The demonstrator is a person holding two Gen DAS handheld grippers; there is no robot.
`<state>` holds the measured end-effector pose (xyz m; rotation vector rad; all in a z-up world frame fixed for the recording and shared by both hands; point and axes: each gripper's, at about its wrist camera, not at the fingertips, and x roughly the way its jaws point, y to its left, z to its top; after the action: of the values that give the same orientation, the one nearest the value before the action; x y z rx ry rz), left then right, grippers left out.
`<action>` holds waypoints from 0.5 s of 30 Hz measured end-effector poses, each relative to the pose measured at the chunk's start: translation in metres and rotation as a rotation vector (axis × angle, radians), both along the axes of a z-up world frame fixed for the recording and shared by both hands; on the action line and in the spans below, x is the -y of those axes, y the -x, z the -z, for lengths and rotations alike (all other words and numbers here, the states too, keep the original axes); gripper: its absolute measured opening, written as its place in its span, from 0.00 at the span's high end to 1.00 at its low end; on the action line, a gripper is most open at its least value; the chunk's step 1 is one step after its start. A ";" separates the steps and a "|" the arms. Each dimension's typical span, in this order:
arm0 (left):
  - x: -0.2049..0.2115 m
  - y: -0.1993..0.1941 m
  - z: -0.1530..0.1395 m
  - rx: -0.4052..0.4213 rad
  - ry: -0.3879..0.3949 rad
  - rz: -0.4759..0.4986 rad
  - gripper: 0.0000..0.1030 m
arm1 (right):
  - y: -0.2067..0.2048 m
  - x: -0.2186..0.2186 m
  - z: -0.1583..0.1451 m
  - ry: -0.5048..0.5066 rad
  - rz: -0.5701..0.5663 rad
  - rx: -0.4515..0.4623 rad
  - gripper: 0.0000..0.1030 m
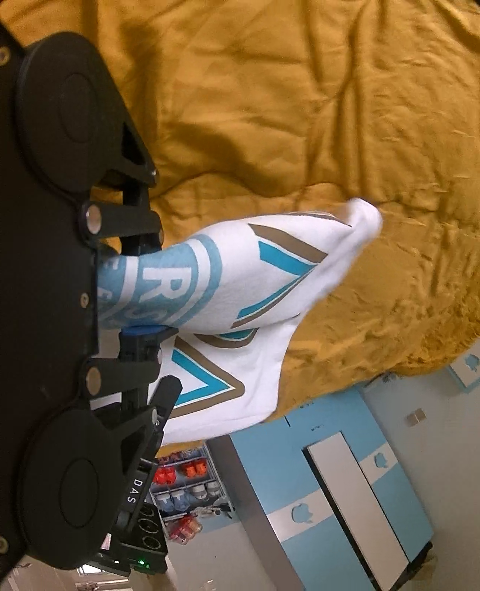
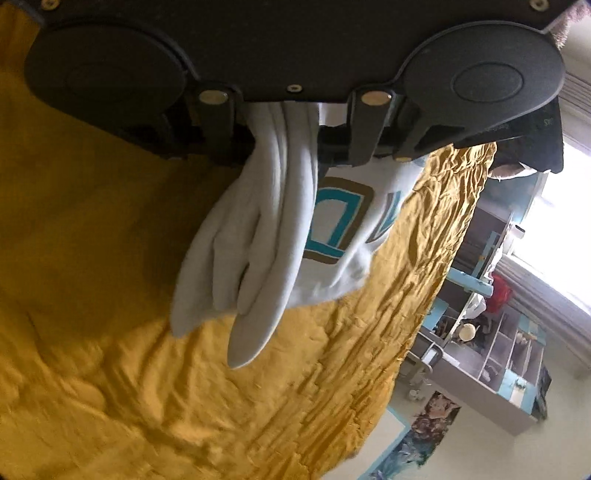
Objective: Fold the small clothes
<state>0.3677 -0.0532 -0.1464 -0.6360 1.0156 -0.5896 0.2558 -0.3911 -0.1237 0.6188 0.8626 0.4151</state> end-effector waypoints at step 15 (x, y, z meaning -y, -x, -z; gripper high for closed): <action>-0.245 -0.006 -0.056 0.074 -0.023 -0.278 0.74 | -0.080 -0.200 -0.050 -0.089 -0.284 0.168 0.79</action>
<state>0.3739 0.1914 -0.0904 -0.7154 0.8450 -0.3541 0.3359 -0.1911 -0.0733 0.5352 0.7757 0.7555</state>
